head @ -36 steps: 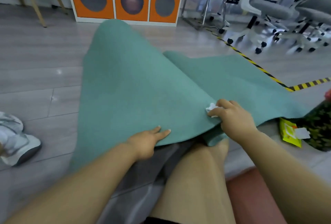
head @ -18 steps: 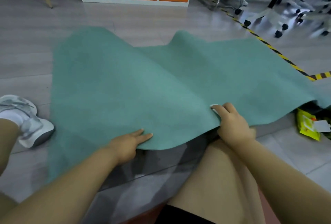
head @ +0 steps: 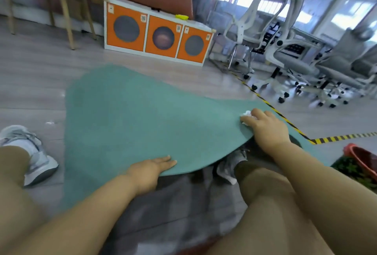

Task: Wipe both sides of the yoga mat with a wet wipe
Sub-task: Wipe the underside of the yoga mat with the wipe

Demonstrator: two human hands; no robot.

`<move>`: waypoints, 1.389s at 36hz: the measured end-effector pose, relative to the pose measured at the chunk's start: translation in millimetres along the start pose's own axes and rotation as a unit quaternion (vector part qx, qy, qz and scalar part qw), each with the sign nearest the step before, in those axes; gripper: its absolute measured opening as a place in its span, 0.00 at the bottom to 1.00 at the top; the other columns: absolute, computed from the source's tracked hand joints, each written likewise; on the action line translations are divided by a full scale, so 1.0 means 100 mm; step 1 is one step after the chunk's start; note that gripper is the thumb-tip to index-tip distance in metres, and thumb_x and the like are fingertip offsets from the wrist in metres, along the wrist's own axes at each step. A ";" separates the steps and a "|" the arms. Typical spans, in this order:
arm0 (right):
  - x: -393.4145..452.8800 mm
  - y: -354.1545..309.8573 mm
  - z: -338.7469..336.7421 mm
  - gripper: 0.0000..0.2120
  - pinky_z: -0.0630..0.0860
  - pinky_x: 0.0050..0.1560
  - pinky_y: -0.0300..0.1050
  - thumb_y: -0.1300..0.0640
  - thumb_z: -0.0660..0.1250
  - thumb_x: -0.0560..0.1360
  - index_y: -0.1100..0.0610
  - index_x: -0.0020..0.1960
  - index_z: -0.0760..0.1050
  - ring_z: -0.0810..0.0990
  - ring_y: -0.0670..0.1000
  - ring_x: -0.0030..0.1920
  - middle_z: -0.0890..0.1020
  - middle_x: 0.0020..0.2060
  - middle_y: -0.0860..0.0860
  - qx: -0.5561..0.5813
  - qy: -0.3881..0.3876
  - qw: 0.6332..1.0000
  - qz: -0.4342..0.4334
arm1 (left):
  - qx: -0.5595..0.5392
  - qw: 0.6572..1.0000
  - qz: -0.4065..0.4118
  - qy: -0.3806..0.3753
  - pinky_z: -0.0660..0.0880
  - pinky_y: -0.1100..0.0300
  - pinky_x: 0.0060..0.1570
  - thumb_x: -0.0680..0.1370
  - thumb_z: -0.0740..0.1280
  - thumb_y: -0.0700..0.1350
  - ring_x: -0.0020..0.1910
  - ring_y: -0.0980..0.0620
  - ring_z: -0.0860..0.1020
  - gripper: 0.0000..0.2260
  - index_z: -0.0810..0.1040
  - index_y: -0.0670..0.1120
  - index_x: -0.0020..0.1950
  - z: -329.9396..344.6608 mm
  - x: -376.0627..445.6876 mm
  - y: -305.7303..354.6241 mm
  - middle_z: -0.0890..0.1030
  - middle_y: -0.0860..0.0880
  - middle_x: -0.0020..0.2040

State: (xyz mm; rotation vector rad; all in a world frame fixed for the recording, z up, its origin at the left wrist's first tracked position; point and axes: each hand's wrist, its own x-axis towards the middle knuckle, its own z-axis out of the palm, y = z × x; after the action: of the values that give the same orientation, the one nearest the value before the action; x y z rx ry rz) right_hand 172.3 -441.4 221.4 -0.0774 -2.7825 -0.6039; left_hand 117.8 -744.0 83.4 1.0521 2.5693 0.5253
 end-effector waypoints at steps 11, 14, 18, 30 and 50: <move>-0.26 -0.02 0.05 0.14 0.71 0.59 0.48 0.56 0.60 0.78 0.51 0.63 0.75 0.74 0.58 0.61 0.75 0.63 0.53 0.018 -0.342 0.938 0.058 | 0.039 0.997 0.003 -0.062 0.57 0.61 0.72 0.77 0.54 0.36 0.75 0.53 0.57 0.33 0.52 0.62 0.76 0.26 -0.19 0.01 0.53 0.56 0.78; -0.24 -0.26 0.20 0.12 0.72 0.58 0.46 0.57 0.61 0.78 0.56 0.59 0.78 0.76 0.57 0.59 0.78 0.59 0.54 0.005 -0.388 0.922 0.019 | 0.032 0.996 -0.020 -0.076 0.55 0.62 0.72 0.77 0.53 0.34 0.75 0.52 0.57 0.33 0.51 0.61 0.76 0.38 -0.21 -0.16 0.52 0.55 0.78; -0.19 -0.65 0.47 0.13 0.73 0.52 0.47 0.57 0.59 0.78 0.60 0.58 0.76 0.76 0.59 0.53 0.76 0.57 0.58 0.045 -0.361 0.932 0.008 | 0.021 0.994 -0.023 -0.101 0.54 0.60 0.72 0.79 0.51 0.36 0.76 0.50 0.57 0.30 0.52 0.61 0.76 0.57 -0.11 -0.25 0.51 0.52 0.78; -0.30 -1.81 1.43 0.23 0.72 0.57 0.49 0.51 0.64 0.75 0.55 0.67 0.66 0.75 0.58 0.59 0.63 0.64 0.53 0.240 -0.361 0.901 -0.017 | 0.064 0.954 -0.026 -0.291 0.56 0.57 0.72 0.76 0.66 0.56 0.75 0.46 0.58 0.35 0.51 0.54 0.78 0.93 0.06 -0.47 0.52 0.46 0.78; 0.03 -2.25 1.48 0.18 0.70 0.54 0.46 0.51 0.52 0.81 0.63 0.51 0.73 0.75 0.59 0.55 0.78 0.54 0.61 0.378 -0.383 0.841 0.056 | 0.154 0.931 -0.208 -0.257 0.66 0.53 0.66 0.78 0.61 0.58 0.71 0.48 0.66 0.26 0.61 0.53 0.74 0.30 -0.29 -1.19 0.66 0.49 0.73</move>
State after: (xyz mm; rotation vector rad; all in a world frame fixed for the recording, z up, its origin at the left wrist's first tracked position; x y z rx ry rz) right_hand 104.3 -585.3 4.3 -0.3780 -3.4944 0.7645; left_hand 78.1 -837.1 7.6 0.5845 2.3232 -0.2441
